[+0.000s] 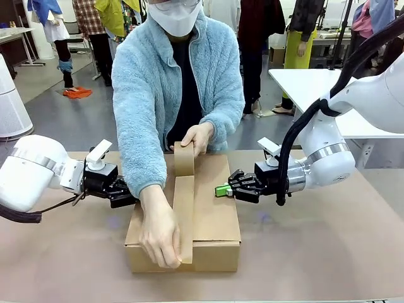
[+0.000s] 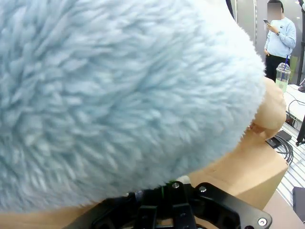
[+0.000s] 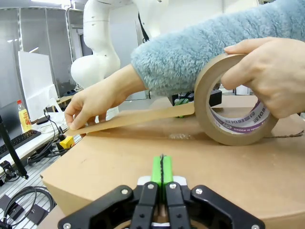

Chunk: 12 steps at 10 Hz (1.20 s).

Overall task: Wrap the clocks to prevent damage.
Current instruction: After the human seals the box with tape, release both hands from the side flaps of the Package Box.

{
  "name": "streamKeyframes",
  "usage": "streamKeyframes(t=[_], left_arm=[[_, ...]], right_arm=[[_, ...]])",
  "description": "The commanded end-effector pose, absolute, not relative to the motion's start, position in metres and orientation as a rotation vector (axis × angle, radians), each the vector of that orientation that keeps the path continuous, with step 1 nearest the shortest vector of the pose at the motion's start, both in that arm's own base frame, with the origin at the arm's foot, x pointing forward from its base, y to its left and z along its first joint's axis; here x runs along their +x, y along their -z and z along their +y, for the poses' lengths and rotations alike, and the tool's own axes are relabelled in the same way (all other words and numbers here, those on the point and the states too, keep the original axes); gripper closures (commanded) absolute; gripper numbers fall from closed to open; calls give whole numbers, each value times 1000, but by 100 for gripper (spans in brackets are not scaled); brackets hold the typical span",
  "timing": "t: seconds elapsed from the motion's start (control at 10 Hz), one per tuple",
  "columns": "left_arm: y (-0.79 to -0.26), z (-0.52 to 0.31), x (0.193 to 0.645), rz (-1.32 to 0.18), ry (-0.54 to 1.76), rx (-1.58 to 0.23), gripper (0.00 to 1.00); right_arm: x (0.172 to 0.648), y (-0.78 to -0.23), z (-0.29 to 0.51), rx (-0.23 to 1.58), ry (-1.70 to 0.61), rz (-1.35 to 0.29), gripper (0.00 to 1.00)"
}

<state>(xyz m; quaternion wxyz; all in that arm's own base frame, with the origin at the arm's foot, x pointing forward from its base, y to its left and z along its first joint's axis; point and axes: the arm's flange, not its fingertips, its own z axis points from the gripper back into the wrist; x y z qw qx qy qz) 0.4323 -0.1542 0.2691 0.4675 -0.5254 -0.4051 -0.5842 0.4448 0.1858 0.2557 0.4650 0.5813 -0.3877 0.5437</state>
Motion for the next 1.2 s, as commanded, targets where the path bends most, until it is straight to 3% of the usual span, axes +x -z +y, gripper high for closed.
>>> streamKeyframes(t=[0.0,1.1], left_arm=[[-268,-154,433,-981,1431,-1281,100],[-268,-154,433,-981,1431,-1281,100]], right_arm=[[439,-254,189,1403,-1323,-963,99],[439,-254,189,1403,-1323,-963,99]])
